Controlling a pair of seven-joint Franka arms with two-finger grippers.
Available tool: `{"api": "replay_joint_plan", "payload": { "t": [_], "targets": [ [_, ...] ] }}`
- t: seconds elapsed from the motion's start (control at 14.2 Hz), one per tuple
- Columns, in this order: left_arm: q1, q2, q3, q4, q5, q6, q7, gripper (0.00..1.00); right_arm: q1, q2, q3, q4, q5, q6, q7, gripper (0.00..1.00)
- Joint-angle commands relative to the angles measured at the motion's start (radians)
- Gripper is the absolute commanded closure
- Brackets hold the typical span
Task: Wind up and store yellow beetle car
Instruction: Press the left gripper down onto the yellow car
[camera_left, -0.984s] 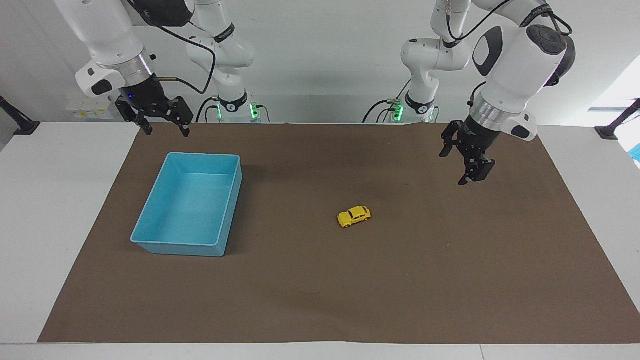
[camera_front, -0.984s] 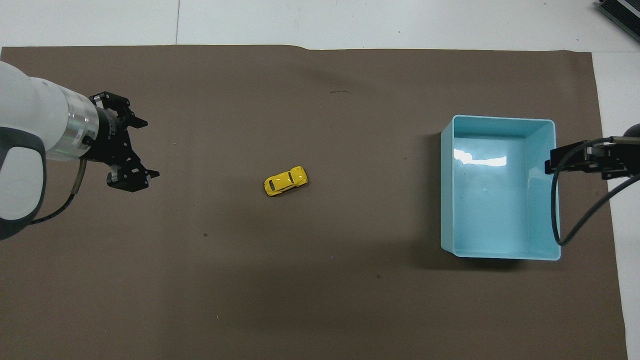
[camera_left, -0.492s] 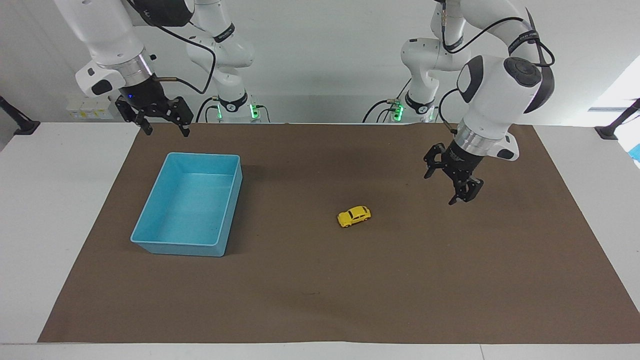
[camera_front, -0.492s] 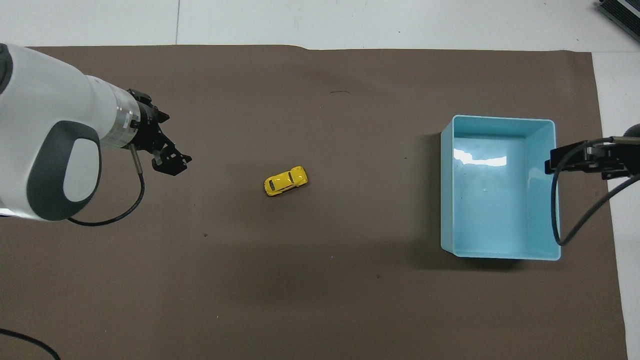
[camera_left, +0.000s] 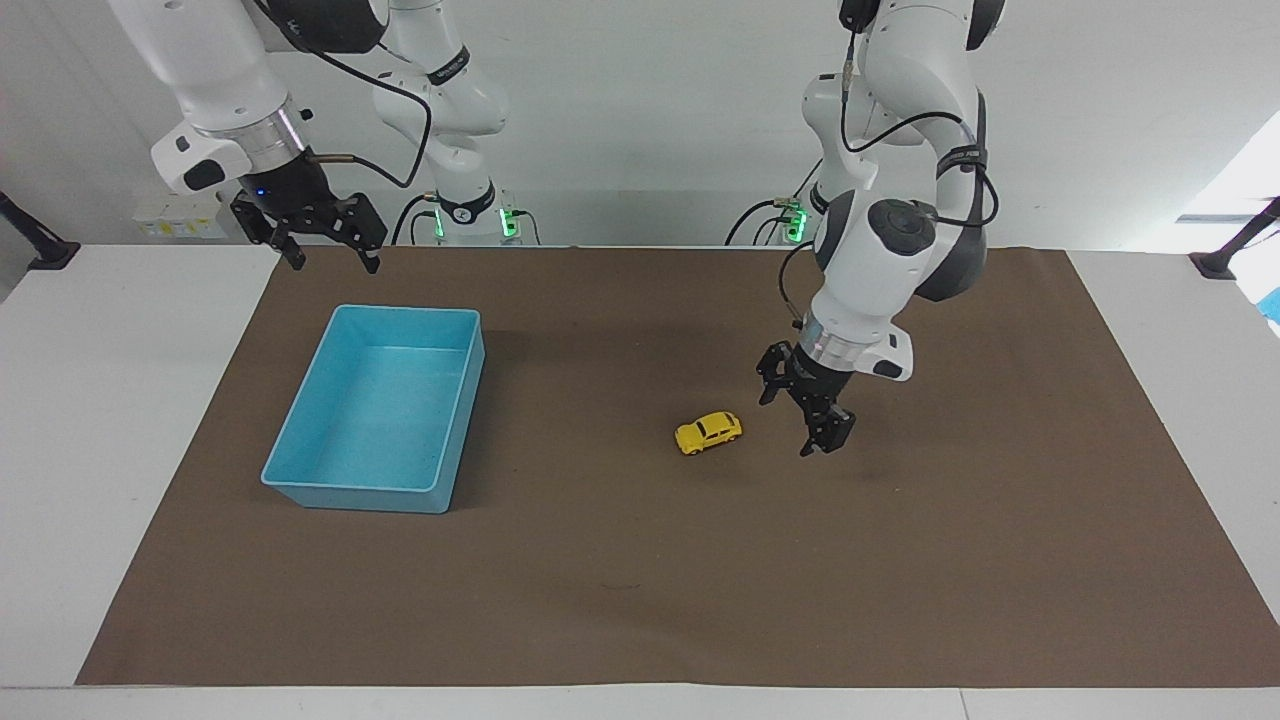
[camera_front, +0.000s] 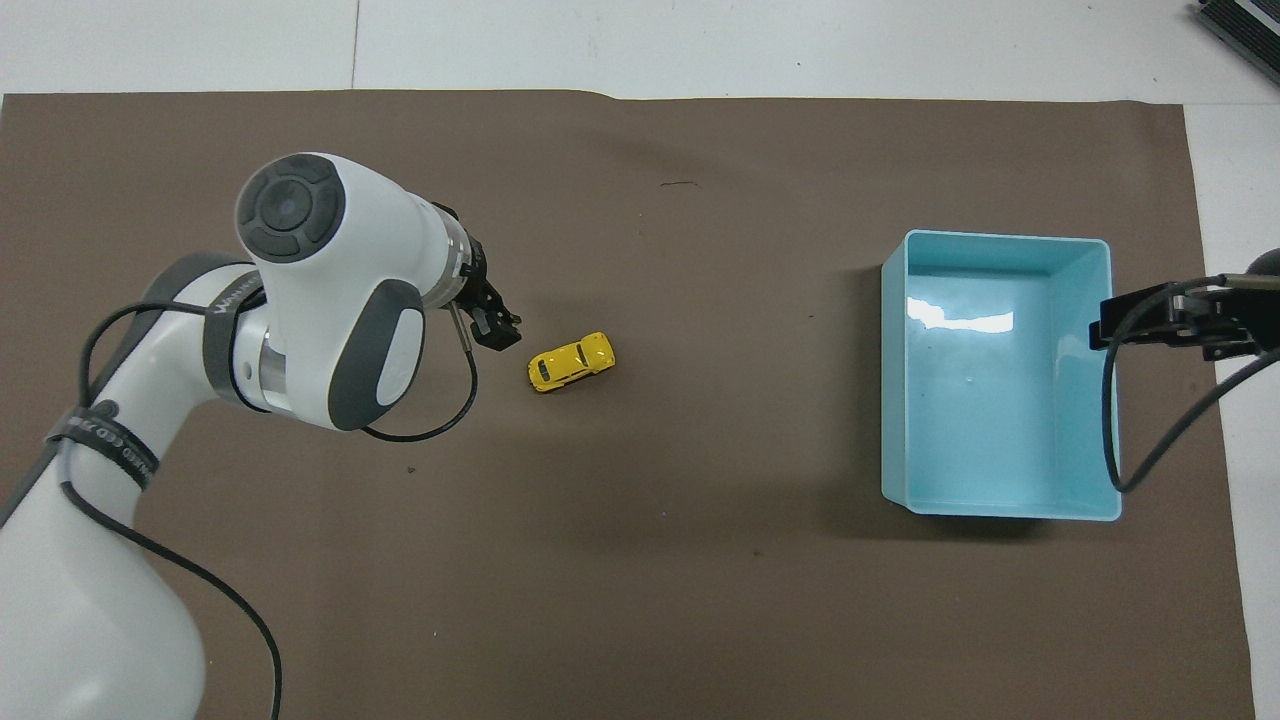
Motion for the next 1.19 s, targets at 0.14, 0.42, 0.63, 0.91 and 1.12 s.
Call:
{"api": "replay_joint_plan", "payload": {
  "t": [0.14, 0.42, 0.63, 0.91, 1.12],
  "targets": [
    [-0.076, -0.007, 0.017, -0.136, -0.013, 0.126, -0.014, 0.0, -0.017, -0.018, 0.006, -0.014, 0.014, -0.01, 0.012, 0.0],
    [-0.124, 0.034, 0.018, -0.156, -0.013, 0.152, -0.034, 0.0, -0.017, -0.018, 0.006, -0.015, 0.014, -0.011, 0.013, 0.0],
    [-0.148, 0.057, 0.02, -0.171, -0.011, 0.181, -0.042, 0.0, -0.017, -0.018, 0.006, -0.015, 0.014, -0.011, 0.013, 0.0],
    [-0.156, 0.059, 0.021, -0.162, 0.0, 0.197, -0.04, 0.4, -0.017, -0.018, 0.006, -0.015, 0.012, -0.011, 0.013, 0.0],
    [-0.159, 0.059, 0.018, -0.164, 0.0, 0.195, 0.047, 0.89, -0.017, -0.018, 0.006, -0.015, 0.012, -0.011, 0.013, 0.0]
  ]
}}
